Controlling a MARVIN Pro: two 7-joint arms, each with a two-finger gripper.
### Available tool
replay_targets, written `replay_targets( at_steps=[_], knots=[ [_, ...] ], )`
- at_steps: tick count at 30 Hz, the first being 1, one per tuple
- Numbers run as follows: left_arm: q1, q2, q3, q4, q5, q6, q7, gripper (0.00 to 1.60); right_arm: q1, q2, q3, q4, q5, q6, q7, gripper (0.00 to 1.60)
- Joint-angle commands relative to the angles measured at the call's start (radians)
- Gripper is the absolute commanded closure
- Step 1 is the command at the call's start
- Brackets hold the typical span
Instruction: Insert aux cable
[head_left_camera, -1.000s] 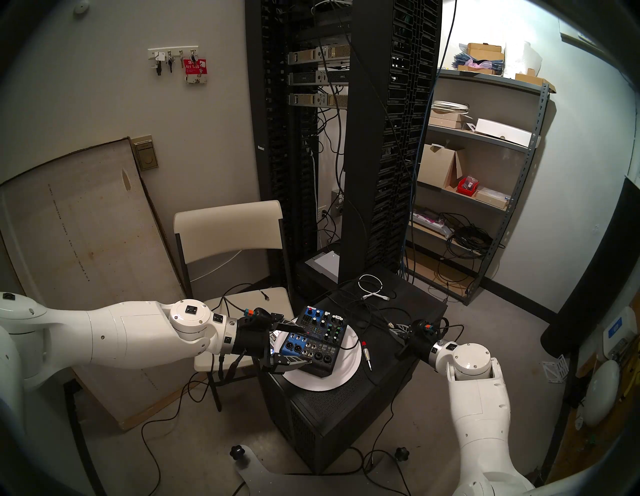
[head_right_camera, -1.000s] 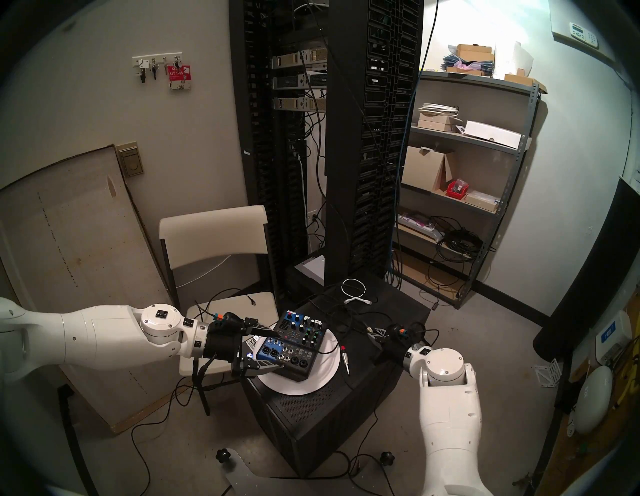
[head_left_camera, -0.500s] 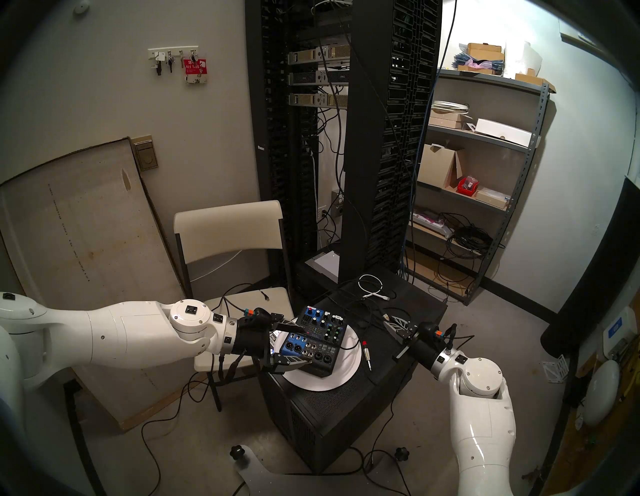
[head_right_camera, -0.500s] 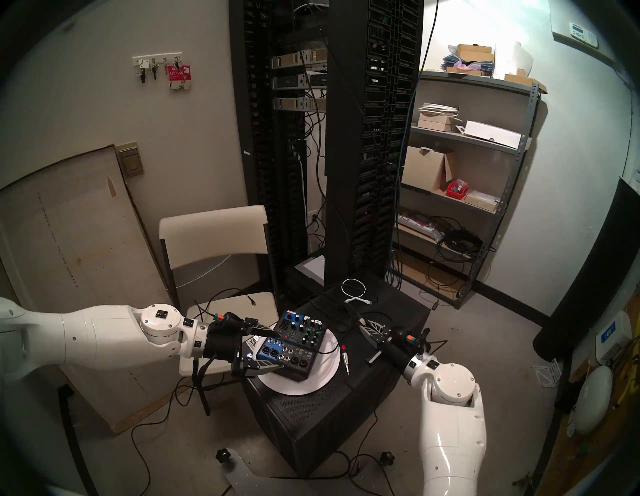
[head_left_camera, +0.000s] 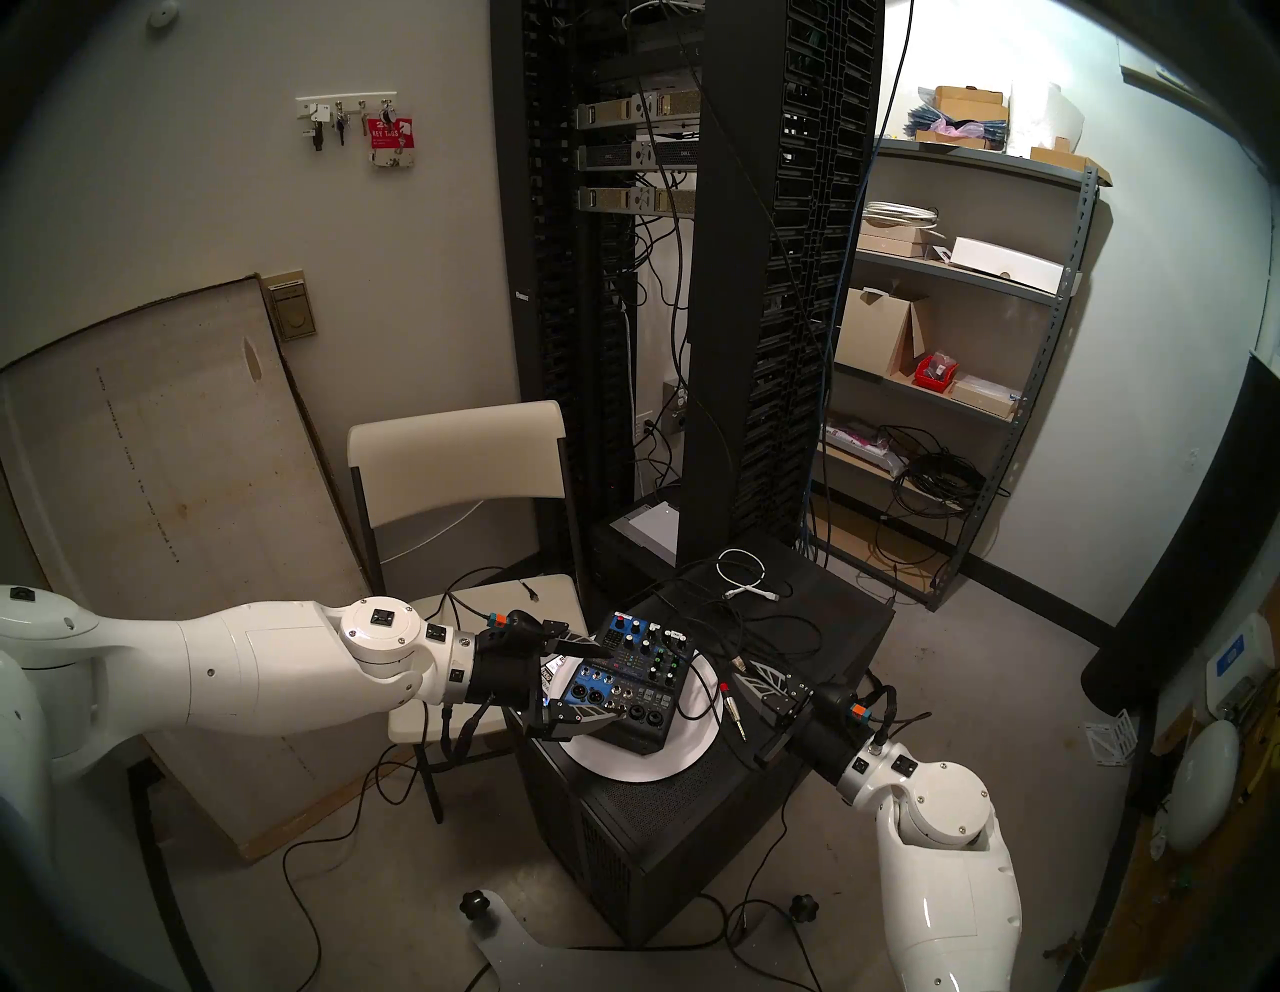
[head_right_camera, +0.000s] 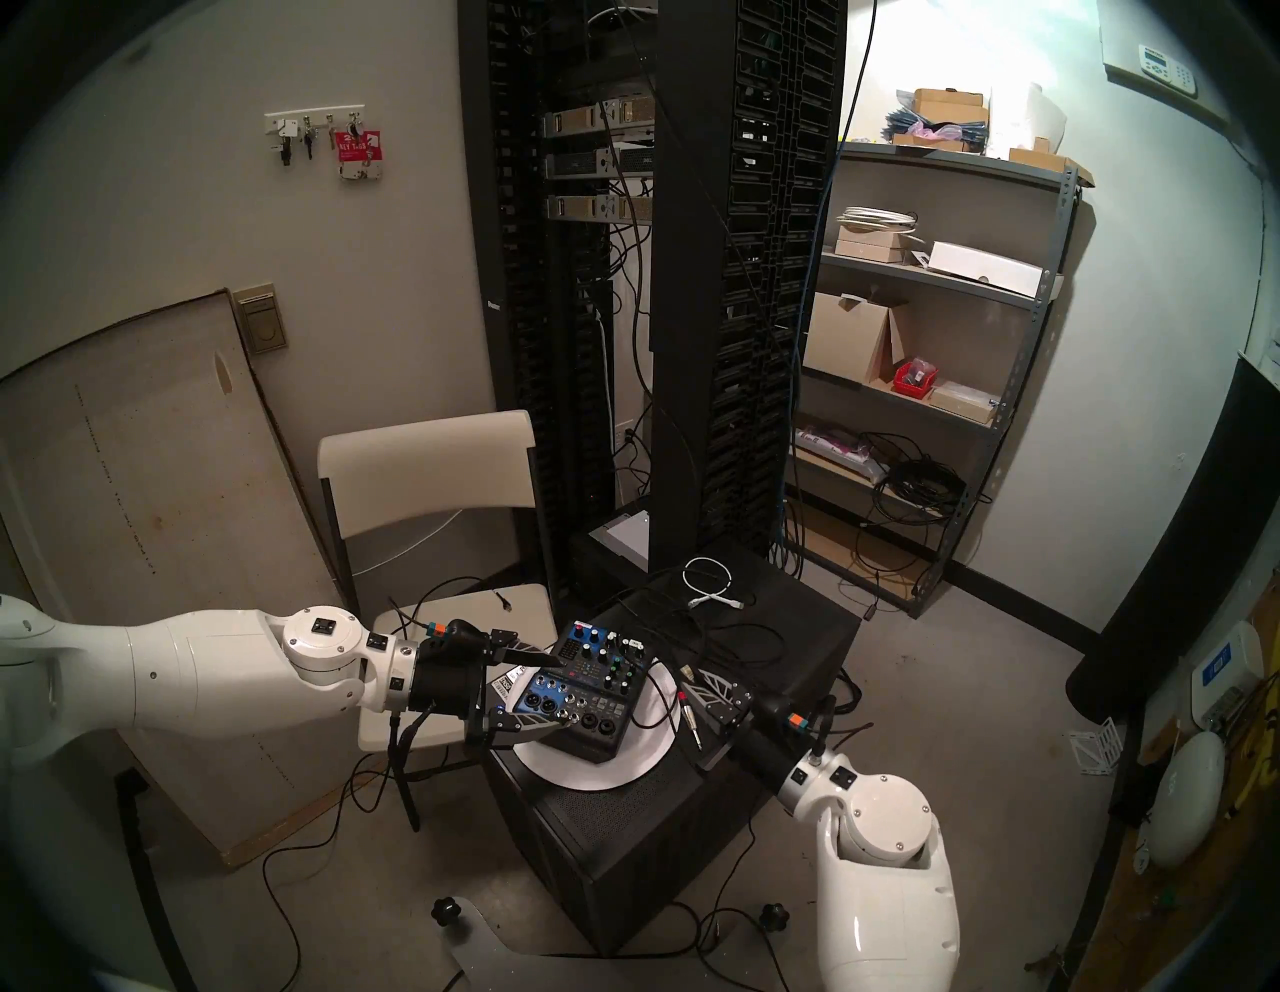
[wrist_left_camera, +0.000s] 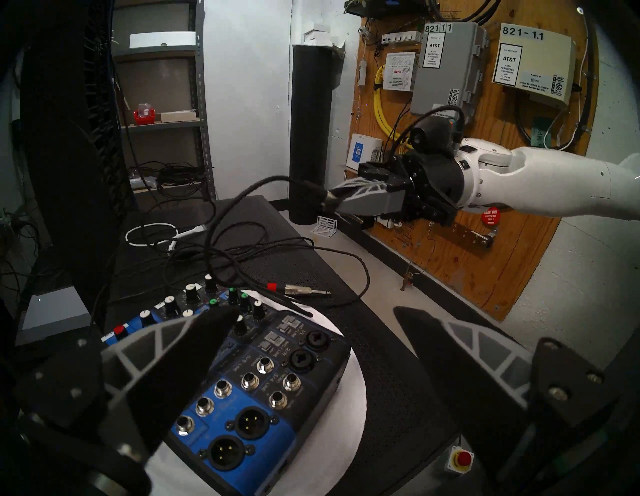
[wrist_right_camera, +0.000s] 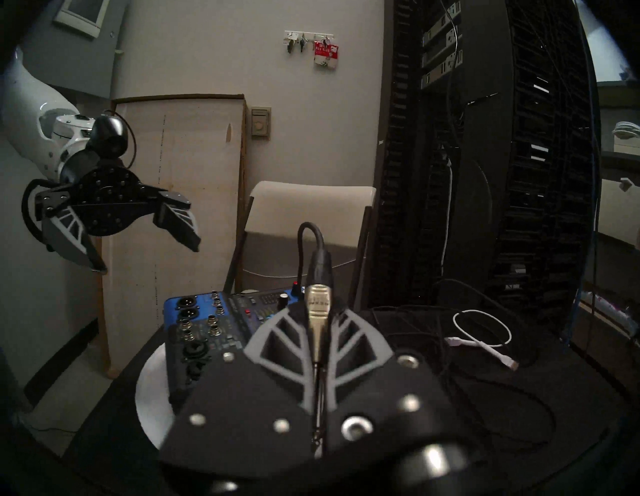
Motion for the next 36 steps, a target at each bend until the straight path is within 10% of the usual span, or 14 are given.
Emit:
replay_targets(
  at_steps=[1, 36],
  knots=[
    [-0.021, -0.023, -0.042, -0.029, -0.034, -0.045, -0.035, 0.00, -0.027, -0.012, -0.023, -0.034, 0.023, -0.039, -0.017, 1.60],
    [0.038, -0.140, -0.068, 0.050, -0.226, -0.026, -0.206, 0.11, -0.071, -0.015, -0.104, -0.045, 0.069, -0.140, -0.091, 1.60]
  ],
)
